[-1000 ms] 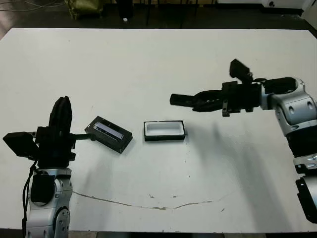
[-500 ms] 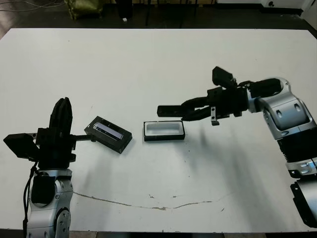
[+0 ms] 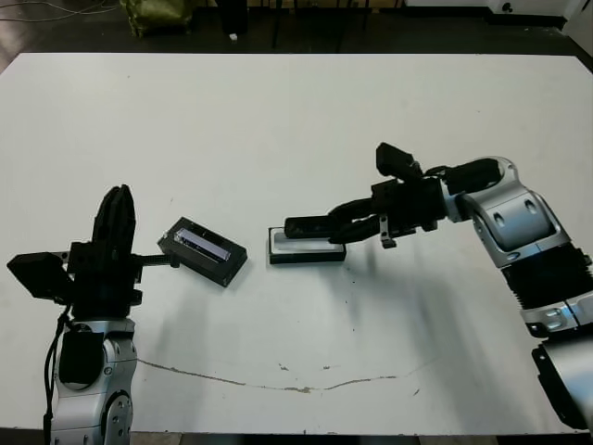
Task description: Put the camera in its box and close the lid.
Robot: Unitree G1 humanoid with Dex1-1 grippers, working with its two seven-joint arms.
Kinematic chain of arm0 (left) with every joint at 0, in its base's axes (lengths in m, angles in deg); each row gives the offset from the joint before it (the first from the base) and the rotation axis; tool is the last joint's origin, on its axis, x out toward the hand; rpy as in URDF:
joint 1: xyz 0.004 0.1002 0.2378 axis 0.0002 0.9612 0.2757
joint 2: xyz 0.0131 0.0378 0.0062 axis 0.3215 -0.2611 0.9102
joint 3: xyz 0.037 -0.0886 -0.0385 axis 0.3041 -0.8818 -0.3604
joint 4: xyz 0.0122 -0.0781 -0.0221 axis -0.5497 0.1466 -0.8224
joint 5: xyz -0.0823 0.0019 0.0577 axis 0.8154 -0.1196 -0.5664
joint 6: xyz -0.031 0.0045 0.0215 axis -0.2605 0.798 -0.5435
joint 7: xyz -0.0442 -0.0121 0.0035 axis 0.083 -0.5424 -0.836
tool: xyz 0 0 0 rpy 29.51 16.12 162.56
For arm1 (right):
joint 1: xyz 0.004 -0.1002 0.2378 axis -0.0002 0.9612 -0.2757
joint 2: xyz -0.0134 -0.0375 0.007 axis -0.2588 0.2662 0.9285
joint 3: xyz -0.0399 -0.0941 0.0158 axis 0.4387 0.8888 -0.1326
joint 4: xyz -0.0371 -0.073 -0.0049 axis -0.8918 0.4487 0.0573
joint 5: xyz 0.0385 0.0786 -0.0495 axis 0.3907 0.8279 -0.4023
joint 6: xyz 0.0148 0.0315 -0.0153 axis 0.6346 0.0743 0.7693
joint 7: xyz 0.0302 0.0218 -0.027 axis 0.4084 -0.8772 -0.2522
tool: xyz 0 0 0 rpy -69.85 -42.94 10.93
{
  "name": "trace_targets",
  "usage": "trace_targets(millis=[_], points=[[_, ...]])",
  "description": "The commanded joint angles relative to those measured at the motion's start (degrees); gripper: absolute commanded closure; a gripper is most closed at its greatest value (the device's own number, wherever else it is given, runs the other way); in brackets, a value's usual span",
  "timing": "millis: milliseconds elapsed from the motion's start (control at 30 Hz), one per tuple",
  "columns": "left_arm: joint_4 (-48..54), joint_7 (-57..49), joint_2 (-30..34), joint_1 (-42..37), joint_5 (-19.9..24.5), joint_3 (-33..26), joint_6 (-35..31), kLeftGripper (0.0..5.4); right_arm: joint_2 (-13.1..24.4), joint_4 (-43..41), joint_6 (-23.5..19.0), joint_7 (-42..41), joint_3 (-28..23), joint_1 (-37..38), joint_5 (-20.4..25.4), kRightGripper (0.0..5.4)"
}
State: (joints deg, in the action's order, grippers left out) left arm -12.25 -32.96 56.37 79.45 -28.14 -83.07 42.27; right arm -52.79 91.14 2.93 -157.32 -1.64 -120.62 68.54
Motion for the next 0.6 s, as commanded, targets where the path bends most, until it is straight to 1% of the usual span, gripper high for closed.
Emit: trace_targets(millis=[33, 300, 433, 600], points=[[-0.2, -0.2, -0.1, 0.9, -0.5, 0.2, -0.4, 5.4, -0.4, 1.5, 1.3, -0.7, 0.8, -0.6, -1.1, 5.18], [-0.4, 0.5, -0.1, 0.9, 0.5, 0.0, -0.5, 5.4, -1.3, 3.2, 4.0, -0.7, 1.6, -1.2, -2.7, 5.18], [-0.2, 0.2, -0.1, 1.1, 0.4, 0.1, -0.7, 5.4, -1.5, 4.2, 3.2, -0.4, 2.2, -2.0, -3.8, 5.18], [0.2, -0.2, -0.3, 1.4, 0.0, 0.3, -0.9, 5.4, -1.9, 5.4, 4.9, 0.0, 2.7, -3.0, -5.7, 5.18]])
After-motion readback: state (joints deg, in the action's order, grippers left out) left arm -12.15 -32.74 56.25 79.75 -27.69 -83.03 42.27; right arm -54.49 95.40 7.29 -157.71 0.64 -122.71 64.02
